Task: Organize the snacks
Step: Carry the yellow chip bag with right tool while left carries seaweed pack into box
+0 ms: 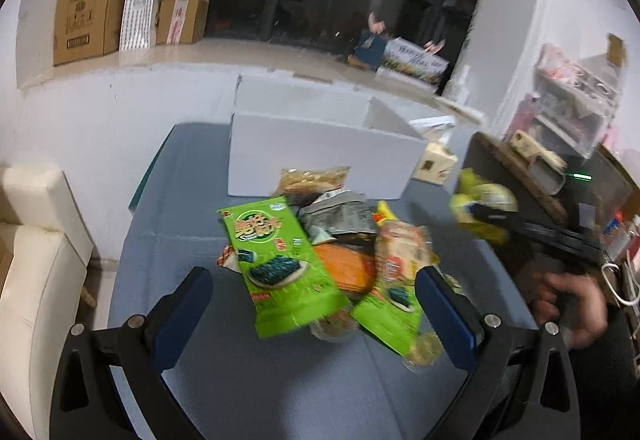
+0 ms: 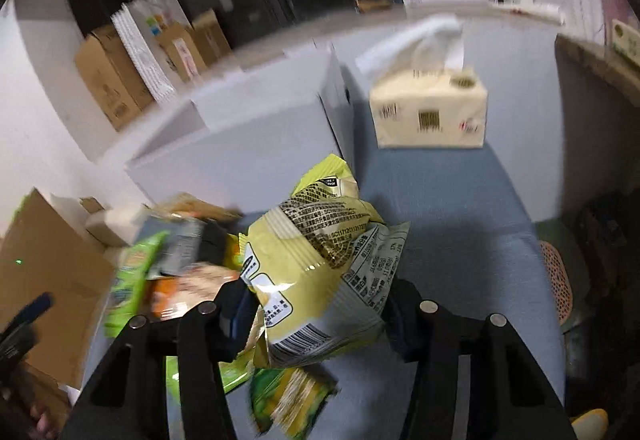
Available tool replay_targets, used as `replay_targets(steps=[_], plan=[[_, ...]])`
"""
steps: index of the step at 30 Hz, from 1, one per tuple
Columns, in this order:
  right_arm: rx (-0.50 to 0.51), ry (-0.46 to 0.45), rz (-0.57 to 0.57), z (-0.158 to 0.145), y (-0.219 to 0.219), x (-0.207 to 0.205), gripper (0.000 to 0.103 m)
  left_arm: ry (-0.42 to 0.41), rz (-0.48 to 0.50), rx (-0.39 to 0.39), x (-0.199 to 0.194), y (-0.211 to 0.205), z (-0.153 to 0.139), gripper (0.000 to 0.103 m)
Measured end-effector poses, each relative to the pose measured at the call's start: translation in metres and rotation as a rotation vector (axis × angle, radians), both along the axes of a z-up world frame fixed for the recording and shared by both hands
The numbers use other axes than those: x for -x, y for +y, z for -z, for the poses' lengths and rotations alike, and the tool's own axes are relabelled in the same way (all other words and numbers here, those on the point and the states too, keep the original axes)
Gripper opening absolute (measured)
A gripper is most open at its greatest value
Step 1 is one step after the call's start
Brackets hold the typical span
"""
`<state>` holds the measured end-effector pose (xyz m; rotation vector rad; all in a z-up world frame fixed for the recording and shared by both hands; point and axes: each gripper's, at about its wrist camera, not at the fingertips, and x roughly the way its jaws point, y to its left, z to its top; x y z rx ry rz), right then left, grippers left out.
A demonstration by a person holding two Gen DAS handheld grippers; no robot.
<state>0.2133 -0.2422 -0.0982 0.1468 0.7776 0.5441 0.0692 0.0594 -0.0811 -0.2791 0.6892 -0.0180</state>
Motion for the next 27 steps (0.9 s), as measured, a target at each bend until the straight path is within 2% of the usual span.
replay_targets(steps=[4, 12, 14, 15, 16, 18, 20, 27], plan=[[-0.004, -0.066, -0.002, -0.022, -0.011, 0.030, 0.058, 0.069, -0.049, 0.007, -0.036, 0.006, 0.014, 0.103], [0.033, -0.099, 0.004, -0.026, -0.015, 0.058, 0.058, 0.235, -0.102, -0.102, -0.093, -0.004, 0.056, 0.101], [0.037, -0.090, -0.003, -0.024, -0.015, 0.059, 0.058, 0.285, -0.094, -0.129, -0.101, -0.004, 0.069, 0.079], [0.034, -0.086, -0.004, -0.023, -0.016, 0.059, 0.058, 0.289, -0.087, -0.117, -0.101, -0.004, 0.072, 0.077], [0.032, -0.082, -0.006, -0.022, -0.016, 0.060, 0.058, 0.268, -0.083, -0.093, -0.096, -0.001, 0.071, 0.076], [0.033, -0.083, -0.009, -0.022, -0.015, 0.061, 0.058, 0.258, -0.058, -0.091, -0.091, -0.001, 0.068, 0.074], [0.030, -0.079, -0.018, -0.022, -0.013, 0.061, 0.058, 0.212, -0.044, -0.077, -0.079, 0.001, 0.058, 0.073], [0.007, -0.120, -0.063, -0.035, 0.006, 0.060, 0.058, -0.013, -0.001, -0.066, -0.037, 0.004, -0.009, 0.071]])
